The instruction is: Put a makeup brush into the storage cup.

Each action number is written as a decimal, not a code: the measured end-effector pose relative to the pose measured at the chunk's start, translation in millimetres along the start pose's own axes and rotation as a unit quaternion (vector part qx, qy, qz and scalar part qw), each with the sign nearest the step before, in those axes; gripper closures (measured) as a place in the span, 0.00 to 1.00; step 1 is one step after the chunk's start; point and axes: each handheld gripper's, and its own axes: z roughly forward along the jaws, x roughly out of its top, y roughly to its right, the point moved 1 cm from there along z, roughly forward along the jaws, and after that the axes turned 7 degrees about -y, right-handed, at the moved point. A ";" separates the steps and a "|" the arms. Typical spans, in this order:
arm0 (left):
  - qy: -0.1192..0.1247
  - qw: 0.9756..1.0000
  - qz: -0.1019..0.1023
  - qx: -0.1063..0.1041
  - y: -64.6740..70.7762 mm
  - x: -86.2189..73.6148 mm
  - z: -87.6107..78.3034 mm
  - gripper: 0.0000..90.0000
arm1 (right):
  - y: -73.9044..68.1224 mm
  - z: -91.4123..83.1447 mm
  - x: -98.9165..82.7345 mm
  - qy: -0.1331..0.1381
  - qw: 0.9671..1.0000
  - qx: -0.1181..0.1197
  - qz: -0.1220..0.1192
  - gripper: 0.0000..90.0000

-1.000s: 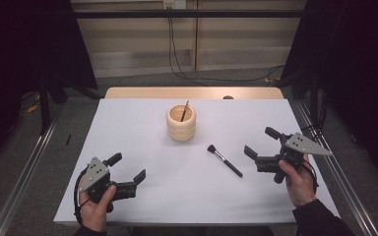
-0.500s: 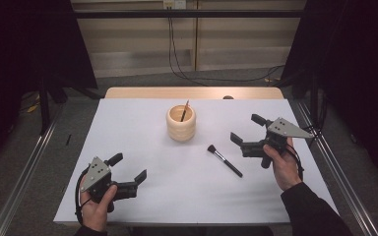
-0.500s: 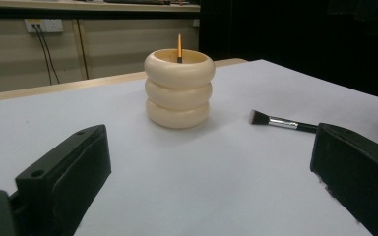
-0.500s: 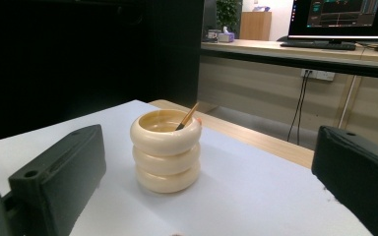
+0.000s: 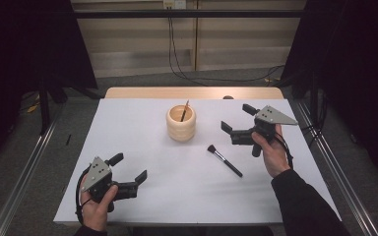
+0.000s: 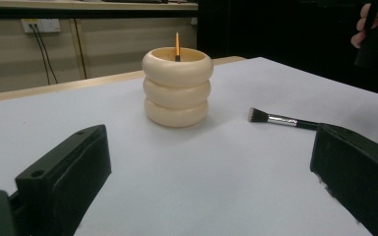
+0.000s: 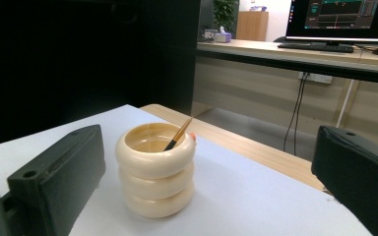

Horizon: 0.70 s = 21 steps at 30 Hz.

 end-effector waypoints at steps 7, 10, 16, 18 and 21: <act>-0.002 1.000 -0.001 -0.002 -0.6 -0.1 1.7 0.02 | 2.4 14.3 -1.8 -0.064 0.998 0.025 -0.014 0.00; -0.003 1.000 -0.002 -0.002 -1.1 -0.3 1.6 0.02 | 2.4 17.8 -2.4 -0.109 0.993 0.044 -0.014 0.01; -0.007 1.000 0.002 0.002 -0.3 -0.1 1.9 0.02 | 2.0 29.2 -7.2 -0.230 0.971 0.060 -0.033 0.07; -0.006 1.000 0.004 -0.002 0.2 -0.1 3.1 0.02 | 1.4 32.6 -10.4 -0.256 0.963 0.078 -0.035 0.08; -0.009 1.000 0.003 0.002 -0.6 -0.3 2.9 0.02 | 2.1 38.1 -14.3 -0.288 0.954 0.078 -0.032 0.12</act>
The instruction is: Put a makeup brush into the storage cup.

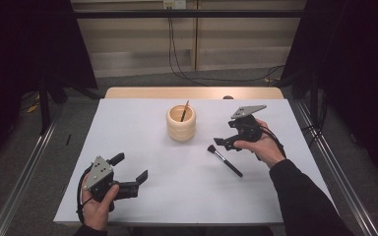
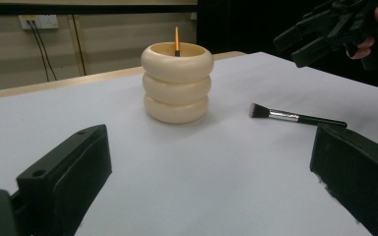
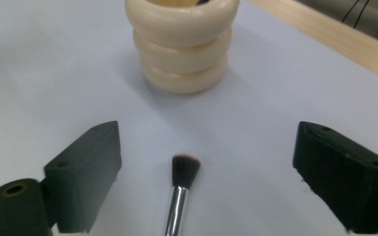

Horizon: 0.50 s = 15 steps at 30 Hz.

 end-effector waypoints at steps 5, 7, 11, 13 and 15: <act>0.000 1.000 0.001 -0.001 0.7 0.0 0.2 0.02 | -1.8 8.2 -0.2 -0.050 0.999 0.020 -0.001 0.13; 0.000 1.000 0.001 0.001 1.2 0.0 0.3 0.02 | -4.1 13.8 -0.7 -0.083 0.996 0.028 -0.005 0.10; -0.004 1.000 0.003 0.003 -0.2 -0.5 0.2 0.02 | -6.2 18.1 2.0 -0.130 0.990 0.050 -0.002 0.16; -0.003 1.000 0.001 0.003 -0.2 -0.7 0.5 0.02 | -6.9 18.9 3.1 -0.140 0.988 0.063 0.000 0.20; -0.004 1.000 0.003 0.003 -0.5 -0.8 0.3 0.02 | -8.1 21.6 8.0 -0.164 0.983 0.081 0.006 0.20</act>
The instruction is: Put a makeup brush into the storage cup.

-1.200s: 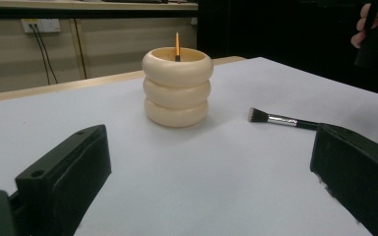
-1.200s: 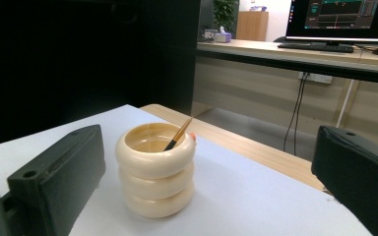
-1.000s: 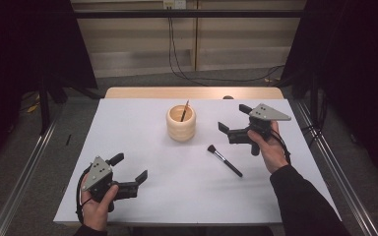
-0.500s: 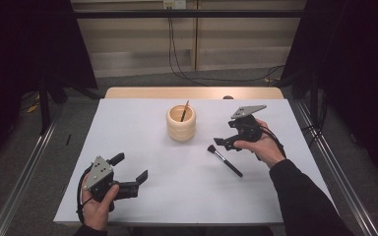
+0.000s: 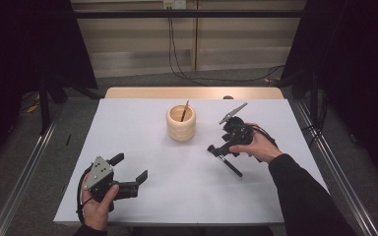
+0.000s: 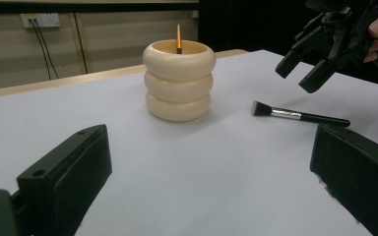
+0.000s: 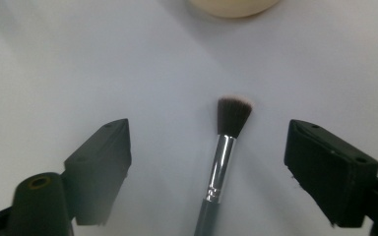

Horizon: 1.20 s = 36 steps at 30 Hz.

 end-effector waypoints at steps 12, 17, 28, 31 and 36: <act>0.000 1.000 0.000 0.001 -1.9 -0.4 0.1 0.03 | 8.7 12.4 9.9 -0.111 0.994 -0.011 0.019 0.40; -0.001 1.000 0.001 -0.001 -1.6 -0.5 0.6 0.02 | 8.7 17.1 9.7 -0.135 0.991 -0.017 0.001 0.47; 0.000 1.000 -0.003 -0.002 -1.7 -1.0 0.6 0.02 | 10.5 28.2 13.1 -0.172 0.985 -0.005 0.024 0.69; -0.001 1.000 -0.003 -0.003 -1.8 -1.2 0.6 0.02 | 9.0 30.8 13.0 -0.184 0.982 -0.003 0.030 0.73; -0.002 1.000 -0.004 -0.001 -1.9 -1.2 0.5 0.02 | 5.7 33.7 11.8 -0.199 0.980 -0.004 0.029 0.75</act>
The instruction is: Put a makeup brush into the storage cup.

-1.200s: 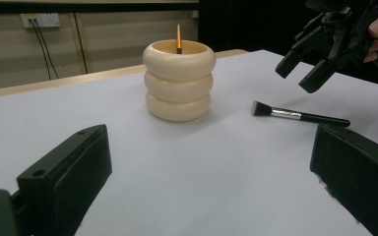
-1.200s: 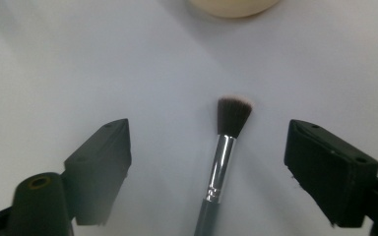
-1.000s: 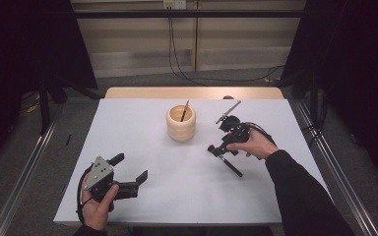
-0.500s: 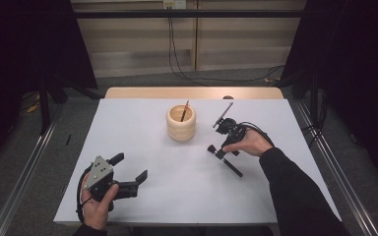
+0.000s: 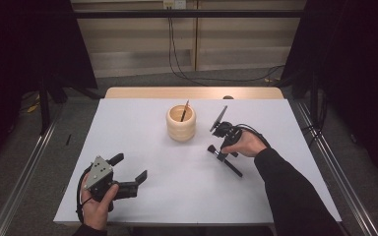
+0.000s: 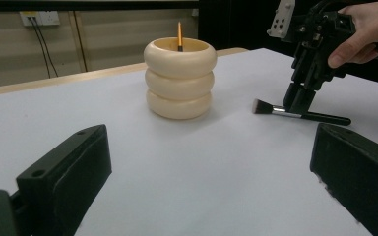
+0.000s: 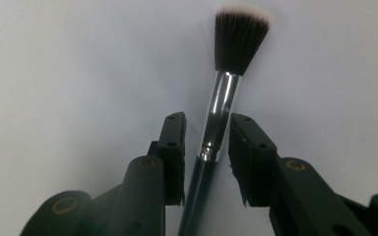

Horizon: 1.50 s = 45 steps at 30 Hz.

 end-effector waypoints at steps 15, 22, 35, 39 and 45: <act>0.001 1.000 0.001 0.001 -0.1 -0.3 -0.5 0.02 | 0.6 9.5 -7.9 -0.017 1.000 -0.017 -0.001 0.80; 0.001 1.000 0.002 0.000 0.5 -0.5 -0.4 0.02 | -1.6 9.6 -7.3 -0.022 0.999 -0.035 0.003 0.87; 0.000 1.000 -0.001 0.000 -0.7 -0.5 -1.5 0.02 | -0.8 9.2 -9.6 -0.011 0.999 -0.029 0.010 0.88; 0.000 1.000 -0.004 -0.001 -0.6 -0.7 -1.4 0.02 | 0.1 9.7 -10.6 -0.005 0.999 -0.031 0.007 0.88; -0.003 1.000 -0.003 0.001 -2.1 -0.8 -1.6 0.02 | 1.7 9.3 -11.6 -0.003 1.000 -0.023 0.007 0.88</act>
